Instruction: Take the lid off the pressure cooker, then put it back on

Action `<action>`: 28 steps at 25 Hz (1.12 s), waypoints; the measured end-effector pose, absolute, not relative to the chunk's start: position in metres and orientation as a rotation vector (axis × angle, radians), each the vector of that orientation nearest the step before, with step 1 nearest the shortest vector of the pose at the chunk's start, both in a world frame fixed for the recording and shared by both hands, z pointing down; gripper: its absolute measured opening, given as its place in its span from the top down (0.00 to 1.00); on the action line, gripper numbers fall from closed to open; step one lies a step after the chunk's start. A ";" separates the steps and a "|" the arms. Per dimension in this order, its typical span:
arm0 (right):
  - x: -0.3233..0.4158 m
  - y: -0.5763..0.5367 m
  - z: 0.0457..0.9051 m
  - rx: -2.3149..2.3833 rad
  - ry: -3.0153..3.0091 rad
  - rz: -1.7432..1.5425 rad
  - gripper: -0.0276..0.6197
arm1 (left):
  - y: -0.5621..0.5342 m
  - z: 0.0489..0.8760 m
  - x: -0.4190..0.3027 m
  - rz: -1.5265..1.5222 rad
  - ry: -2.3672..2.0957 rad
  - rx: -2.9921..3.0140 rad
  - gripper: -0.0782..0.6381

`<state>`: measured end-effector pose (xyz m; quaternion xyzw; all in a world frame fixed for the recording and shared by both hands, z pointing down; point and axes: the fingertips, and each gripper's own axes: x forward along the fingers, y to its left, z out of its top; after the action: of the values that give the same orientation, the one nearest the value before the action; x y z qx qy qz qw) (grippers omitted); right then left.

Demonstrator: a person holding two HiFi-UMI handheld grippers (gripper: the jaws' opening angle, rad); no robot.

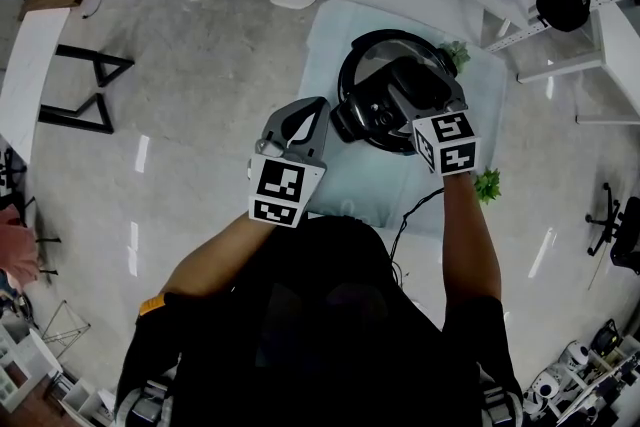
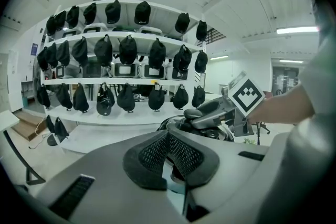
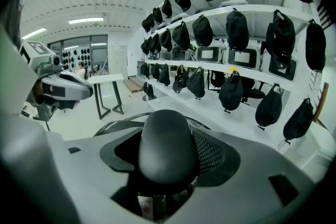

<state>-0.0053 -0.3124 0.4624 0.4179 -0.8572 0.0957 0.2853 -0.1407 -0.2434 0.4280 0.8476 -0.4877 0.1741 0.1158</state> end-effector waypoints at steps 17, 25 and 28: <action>0.025 -0.194 0.398 1.366 -2.420 0.353 0.81 | -0.183 0.391 -0.079 0.441 -1.440 2.491 0.88; 0.021 -0.129 0.413 1.313 -2.460 0.374 0.89 | -0.116 0.409 -0.058 0.487 -1.441 2.448 0.88; 0.017 -0.114 0.410 1.332 -2.460 0.369 0.90 | -0.102 0.406 -0.056 0.499 -1.419 2.492 0.88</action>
<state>0.0174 -0.1142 0.4101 0.4661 -0.8606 0.1293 0.1594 -0.0557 -0.1015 0.4059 0.8505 -0.4842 0.1702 0.1154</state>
